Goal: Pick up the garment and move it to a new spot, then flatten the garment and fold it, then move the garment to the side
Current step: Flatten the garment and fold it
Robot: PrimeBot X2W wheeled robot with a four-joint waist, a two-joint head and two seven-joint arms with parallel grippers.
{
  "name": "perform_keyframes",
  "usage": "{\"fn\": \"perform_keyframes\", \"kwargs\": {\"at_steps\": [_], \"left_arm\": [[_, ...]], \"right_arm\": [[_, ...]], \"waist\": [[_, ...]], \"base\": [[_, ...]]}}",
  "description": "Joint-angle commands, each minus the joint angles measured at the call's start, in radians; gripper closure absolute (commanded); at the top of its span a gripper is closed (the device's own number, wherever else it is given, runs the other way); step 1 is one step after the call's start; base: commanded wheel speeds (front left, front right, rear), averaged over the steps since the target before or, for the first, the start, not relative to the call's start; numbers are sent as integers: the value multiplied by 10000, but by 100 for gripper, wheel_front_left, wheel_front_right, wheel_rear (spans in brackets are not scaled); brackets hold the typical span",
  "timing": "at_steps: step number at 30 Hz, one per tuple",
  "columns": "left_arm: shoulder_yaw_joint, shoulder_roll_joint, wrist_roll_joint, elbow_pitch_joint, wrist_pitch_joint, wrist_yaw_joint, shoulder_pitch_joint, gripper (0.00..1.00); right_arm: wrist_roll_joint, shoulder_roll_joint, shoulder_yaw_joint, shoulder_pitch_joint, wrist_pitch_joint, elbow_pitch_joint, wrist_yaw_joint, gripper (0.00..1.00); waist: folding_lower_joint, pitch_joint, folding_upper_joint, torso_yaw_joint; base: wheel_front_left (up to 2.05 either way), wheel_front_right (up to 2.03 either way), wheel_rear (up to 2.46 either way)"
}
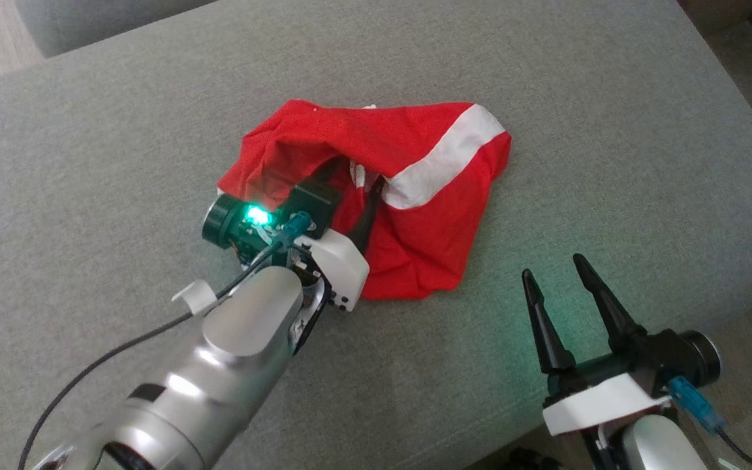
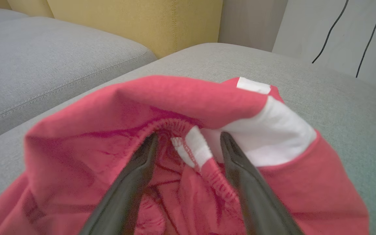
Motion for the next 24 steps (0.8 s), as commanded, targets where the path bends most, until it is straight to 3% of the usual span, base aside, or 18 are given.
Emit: {"fn": "perform_keyframes", "kwargs": {"at_steps": [1, 2, 4, 9, 14, 19, 24], "left_arm": [[147, 20, -96, -161, -131, 19, -502, 0], [101, 20, -144, -111, -178, 2, -564, 52], [15, 20, -307, -67, -259, -108, -630, 100], [-279, 20, -911, -351, -317, -446, -535, 100], [-400, 20, -1599, -1082, -605, -507, -124, 100], [-297, 120, -2040, -1752, -792, -403, 615, 100], [10, 832, -2335, -2762, -869, -58, 1446, 100]], "right_arm": [[64, -39, 198, -240, -40, -311, -9, 0], [74, -39, 187, -249, -40, -314, -9, 0], [82, -39, 159, -250, -40, -312, -9, 0], [100, -38, 46, -202, -40, -304, -9, 0], [35, -38, -156, -73, -40, -313, -9, 0], [-112, -38, -314, 56, -40, -294, -9, 0], [-193, -38, -437, 164, -40, -253, -9, 0]], "waist": [[-1, 44, 0, -25], [-1, 65, 0, -29], [-1, 85, 0, -12], [-1, 21, 0, 394], [-1, -251, 0, 1398], [-1, -625, 0, 2610], [-1, -936, 0, 3604]], "base": [[0, 0, 0], [0, 0, 0], [0, 0, 0], [0, 0, 0], [0, 0, 0], [0, 0, 0], [0, 0, 0]]}}
